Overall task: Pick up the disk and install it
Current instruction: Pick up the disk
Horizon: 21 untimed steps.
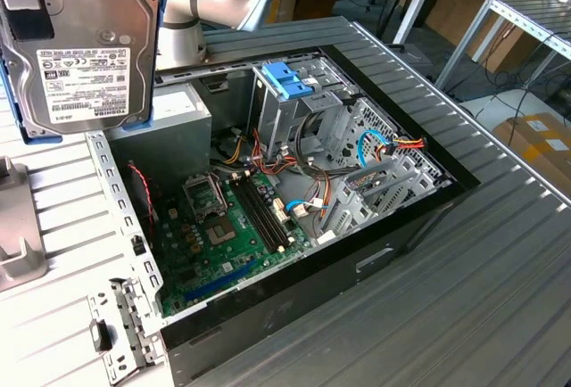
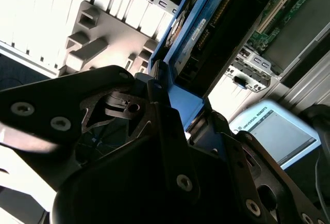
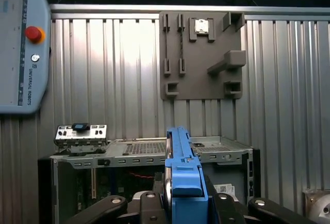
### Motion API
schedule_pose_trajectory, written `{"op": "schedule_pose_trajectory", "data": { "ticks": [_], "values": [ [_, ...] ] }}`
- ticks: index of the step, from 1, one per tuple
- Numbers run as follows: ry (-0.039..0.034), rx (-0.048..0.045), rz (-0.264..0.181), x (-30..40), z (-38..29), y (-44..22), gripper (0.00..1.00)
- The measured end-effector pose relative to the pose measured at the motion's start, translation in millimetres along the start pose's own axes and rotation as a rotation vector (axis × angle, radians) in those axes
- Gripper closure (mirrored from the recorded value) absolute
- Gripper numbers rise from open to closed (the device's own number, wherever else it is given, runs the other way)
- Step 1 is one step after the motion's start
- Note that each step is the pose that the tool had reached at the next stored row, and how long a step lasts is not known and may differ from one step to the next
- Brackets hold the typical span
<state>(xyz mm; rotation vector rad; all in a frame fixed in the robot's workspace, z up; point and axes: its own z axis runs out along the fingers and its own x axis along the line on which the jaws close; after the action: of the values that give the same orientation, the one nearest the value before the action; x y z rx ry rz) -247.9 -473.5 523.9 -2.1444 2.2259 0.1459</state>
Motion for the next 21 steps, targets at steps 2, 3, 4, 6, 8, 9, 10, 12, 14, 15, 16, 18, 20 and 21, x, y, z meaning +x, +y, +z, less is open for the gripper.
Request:
{"op": "schedule_pose_trajectory", "data": {
  "ticks": [2, 3, 4, 6, 8, 9, 10, 12, 14, 15, 16, 18, 20, 21],
  "values": [
    [0.0001, 0.0000, 0.000, 0.3, 0.0, -0.6, 0.63],
    [0.0002, 0.0000, 0.000, 0.7, -0.1, -1.0, 0.63],
    [0.0002, 0.0000, 0.000, 0.8, -0.1, -1.2, 0.63],
    [0.0003, 0.0000, 0.000, 1.3, -0.1, -1.9, 0.63],
    [0.0004, 0.0000, 0.000, 1.7, -0.1, -2.5, 0.63],
    [0.0004, 0.0000, 0.000, 1.9, -0.1, -2.8, 0.63],
    [0.0005, 0.0000, 0.000, 2.1, -0.2, -3.0, 0.63],
    [0.0006, 0.0000, 0.000, 2.5, -0.2, -3.7, 0.63],
    [0.0007, 0.0000, 0.000, 3.0, -0.2, -4.3, 0.63],
    [0.0008, 0.0000, 0.000, 3.1, -0.2, -4.6, 0.63],
    [0.0009, 0.0000, 0.000, 3.2, -0.3, -4.9, 0.63],
    [0.0011, 0.0000, 0.000, 3.7, -0.3, -5.5, 0.63],
    [0.0012, 0.0000, 0.000, 4.0, -0.3, -6.1, 0.63],
    [0.0013, 0.0000, 0.000, 4.3, -0.4, -6.4, 0.63]
  ]
}}
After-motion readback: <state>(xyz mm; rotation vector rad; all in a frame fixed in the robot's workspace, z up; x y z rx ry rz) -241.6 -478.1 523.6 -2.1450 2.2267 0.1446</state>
